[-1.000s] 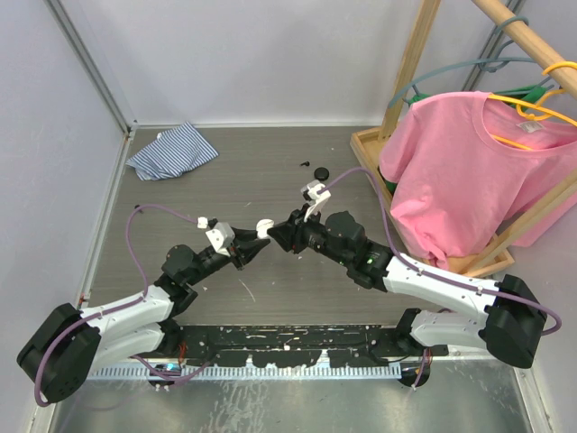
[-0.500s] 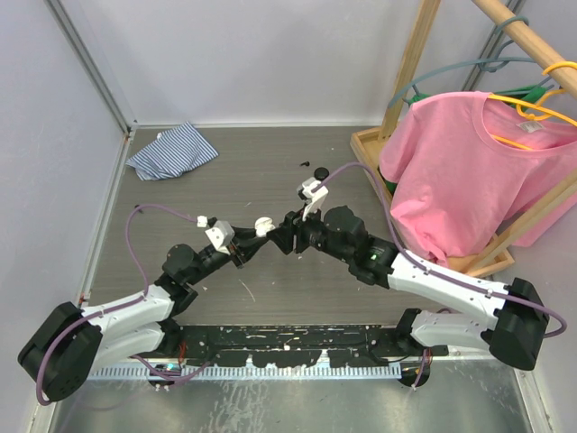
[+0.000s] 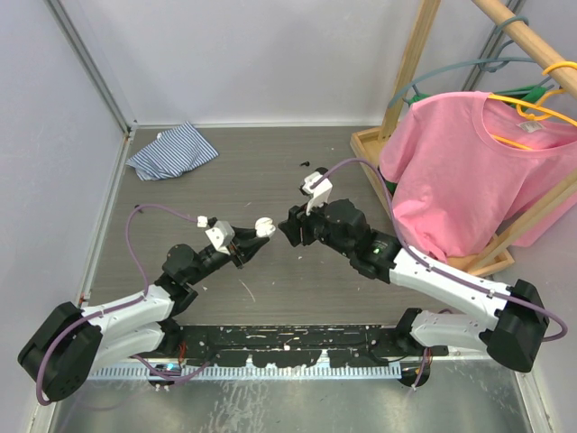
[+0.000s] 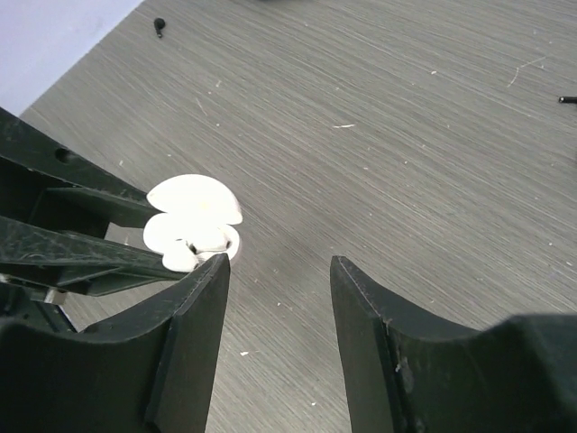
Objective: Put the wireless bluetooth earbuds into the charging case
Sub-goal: Place the earbud in the charging case.
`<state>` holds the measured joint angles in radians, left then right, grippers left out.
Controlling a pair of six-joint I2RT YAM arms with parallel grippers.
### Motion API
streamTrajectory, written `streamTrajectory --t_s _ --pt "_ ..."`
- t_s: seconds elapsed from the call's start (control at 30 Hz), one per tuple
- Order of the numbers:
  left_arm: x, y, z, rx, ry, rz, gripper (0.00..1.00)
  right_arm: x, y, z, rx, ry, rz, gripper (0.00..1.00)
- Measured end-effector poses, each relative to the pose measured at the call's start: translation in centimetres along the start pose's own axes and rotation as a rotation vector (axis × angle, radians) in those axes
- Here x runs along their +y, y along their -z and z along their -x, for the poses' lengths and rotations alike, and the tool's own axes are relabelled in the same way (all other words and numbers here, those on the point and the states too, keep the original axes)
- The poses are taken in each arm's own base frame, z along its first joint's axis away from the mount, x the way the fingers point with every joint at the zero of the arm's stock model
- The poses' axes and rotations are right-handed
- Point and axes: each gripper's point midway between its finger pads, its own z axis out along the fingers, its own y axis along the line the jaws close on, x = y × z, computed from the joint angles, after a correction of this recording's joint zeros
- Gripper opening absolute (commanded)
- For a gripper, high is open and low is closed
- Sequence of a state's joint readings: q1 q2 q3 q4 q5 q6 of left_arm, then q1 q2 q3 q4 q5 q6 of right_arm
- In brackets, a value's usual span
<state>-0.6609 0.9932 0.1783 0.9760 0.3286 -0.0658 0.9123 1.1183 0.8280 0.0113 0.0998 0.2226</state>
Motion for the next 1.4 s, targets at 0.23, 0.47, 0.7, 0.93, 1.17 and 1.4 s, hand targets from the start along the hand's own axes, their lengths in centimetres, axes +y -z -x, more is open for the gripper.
streamTrajectory --t_s 0.23,0.47,0.7,0.93,1.17,1.4 --pt "-0.2 0.0 0.0 0.001 0.0 -0.011 0.0 -0.4 -0.4 -0.8 0.024 0.034 -0.01 0.55" --pt "-0.3 0.0 0.0 0.001 0.001 -0.019 0.0 0.5 -0.4 -0.6 0.022 0.046 0.039 0.56" --pt "-0.6 0.0 0.0 0.002 0.002 -0.031 0.0 1.1 -0.6 -1.1 0.04 0.055 0.078 0.56" --pt "-0.7 0.0 0.0 0.002 0.005 -0.038 0.0 1.5 -0.8 -1.9 0.066 0.062 0.107 0.57" --pt "-0.7 0.0 0.0 0.002 0.005 -0.039 0.0 2.0 -0.8 -2.0 0.073 0.06 0.136 0.59" --pt "-0.8 0.0 0.0 0.003 0.005 -0.043 0.0 2.5 -0.9 -2.1 0.073 0.052 0.162 0.6"
